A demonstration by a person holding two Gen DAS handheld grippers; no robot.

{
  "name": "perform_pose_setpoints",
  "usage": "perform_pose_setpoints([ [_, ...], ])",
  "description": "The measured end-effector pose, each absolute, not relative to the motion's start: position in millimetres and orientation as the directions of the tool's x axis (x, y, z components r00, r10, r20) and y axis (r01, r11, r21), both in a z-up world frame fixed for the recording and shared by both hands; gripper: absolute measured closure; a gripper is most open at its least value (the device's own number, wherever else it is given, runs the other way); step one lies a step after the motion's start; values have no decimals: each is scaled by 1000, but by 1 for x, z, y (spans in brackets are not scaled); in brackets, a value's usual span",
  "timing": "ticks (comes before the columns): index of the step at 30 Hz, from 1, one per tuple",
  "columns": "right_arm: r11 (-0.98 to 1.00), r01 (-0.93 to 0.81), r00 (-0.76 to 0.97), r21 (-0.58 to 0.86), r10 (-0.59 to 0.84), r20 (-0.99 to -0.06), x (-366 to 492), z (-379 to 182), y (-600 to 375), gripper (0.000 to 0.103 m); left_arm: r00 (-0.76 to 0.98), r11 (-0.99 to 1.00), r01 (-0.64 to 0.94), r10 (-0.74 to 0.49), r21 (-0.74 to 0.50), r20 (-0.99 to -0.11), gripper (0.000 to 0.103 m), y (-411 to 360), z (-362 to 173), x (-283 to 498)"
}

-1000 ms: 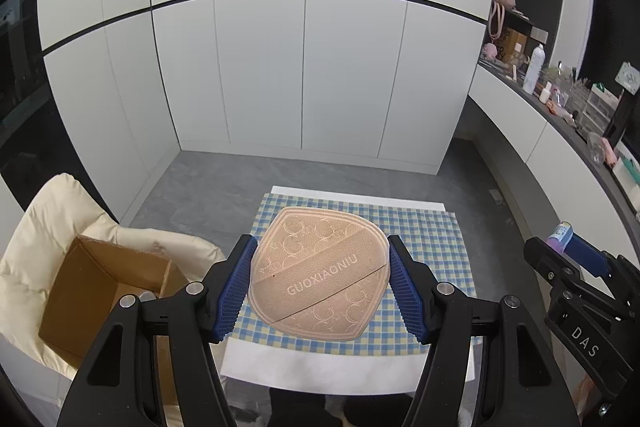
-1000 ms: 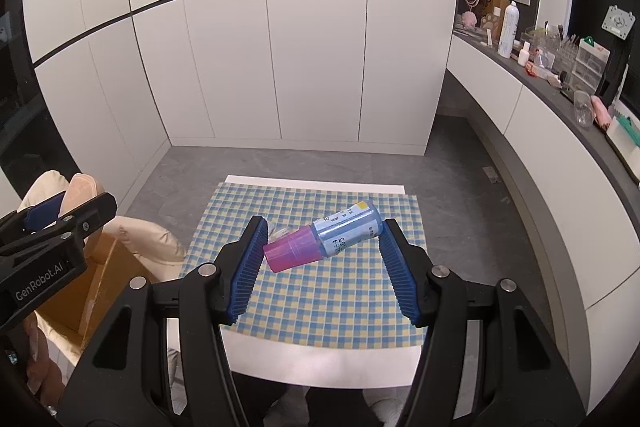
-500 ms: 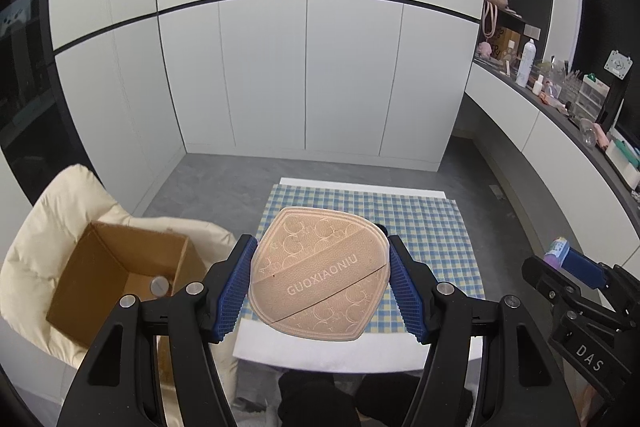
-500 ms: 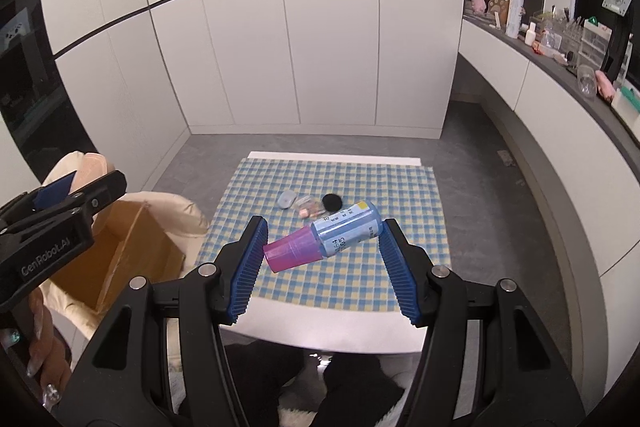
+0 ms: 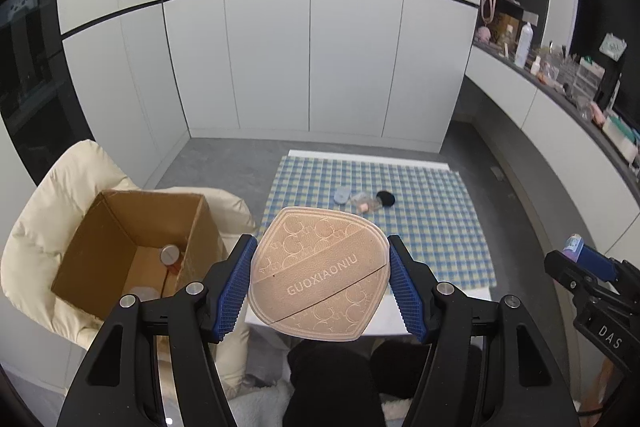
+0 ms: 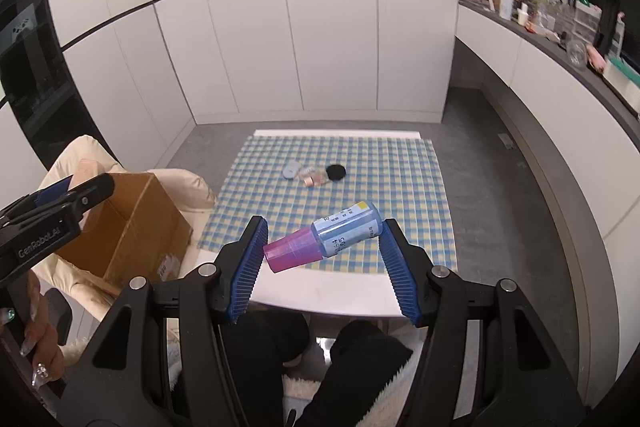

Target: Organize objects

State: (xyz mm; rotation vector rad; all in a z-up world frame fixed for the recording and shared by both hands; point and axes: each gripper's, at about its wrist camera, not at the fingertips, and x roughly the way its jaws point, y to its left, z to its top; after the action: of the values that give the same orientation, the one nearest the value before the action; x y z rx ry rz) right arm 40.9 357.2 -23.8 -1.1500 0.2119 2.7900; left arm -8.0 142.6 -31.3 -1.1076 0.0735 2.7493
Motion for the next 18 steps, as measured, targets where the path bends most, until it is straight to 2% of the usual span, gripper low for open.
perform_pose_setpoints([
  [13, -981, -180, -647, 69, 65, -759, 82, -63, 357, 43, -638, -972, -234, 152, 1, -755, 38, 132, -83, 26],
  [18, -984, -167, -639, 67, 57, -767, 91, -66, 352, 42, -626, -974, -225, 156, -15, -764, 38, 123, -86, 25],
])
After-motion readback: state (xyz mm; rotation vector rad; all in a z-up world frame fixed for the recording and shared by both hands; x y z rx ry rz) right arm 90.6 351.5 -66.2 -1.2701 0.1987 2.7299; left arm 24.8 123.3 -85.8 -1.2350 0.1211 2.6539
